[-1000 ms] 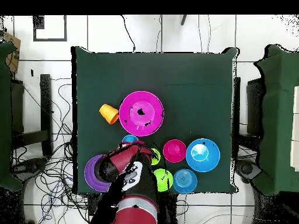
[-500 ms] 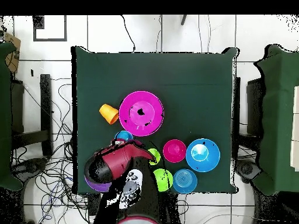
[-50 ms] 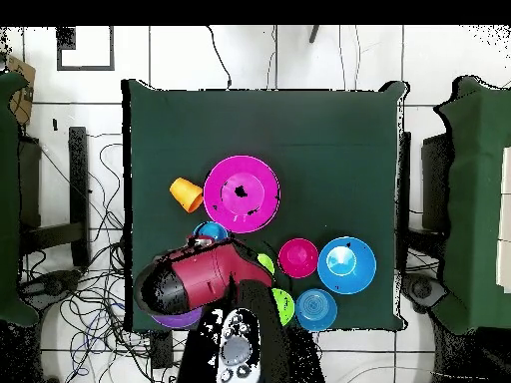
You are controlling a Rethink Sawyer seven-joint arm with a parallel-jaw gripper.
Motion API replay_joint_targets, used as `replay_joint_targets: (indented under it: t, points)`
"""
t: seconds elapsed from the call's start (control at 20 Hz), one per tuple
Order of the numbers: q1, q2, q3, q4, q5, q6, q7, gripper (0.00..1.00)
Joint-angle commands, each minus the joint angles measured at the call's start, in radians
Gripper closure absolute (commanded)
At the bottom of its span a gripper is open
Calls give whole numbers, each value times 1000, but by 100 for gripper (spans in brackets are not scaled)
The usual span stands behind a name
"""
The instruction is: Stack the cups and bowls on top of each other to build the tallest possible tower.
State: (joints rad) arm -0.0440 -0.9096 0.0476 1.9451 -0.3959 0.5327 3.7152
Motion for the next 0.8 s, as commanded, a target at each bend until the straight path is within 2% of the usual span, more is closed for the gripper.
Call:
replay_joint_targets:
  t: [0.05,0.35,0.6,0.8]
  points:
    - [-62,-110,146,18,44,217,-366,100]
    - [-143,-83,181,-142,20,344,-437,100]
    - [-162,-25,194,-290,8,452,-460,100]
    - [-163,39,192,-391,-17,479,-471,100]
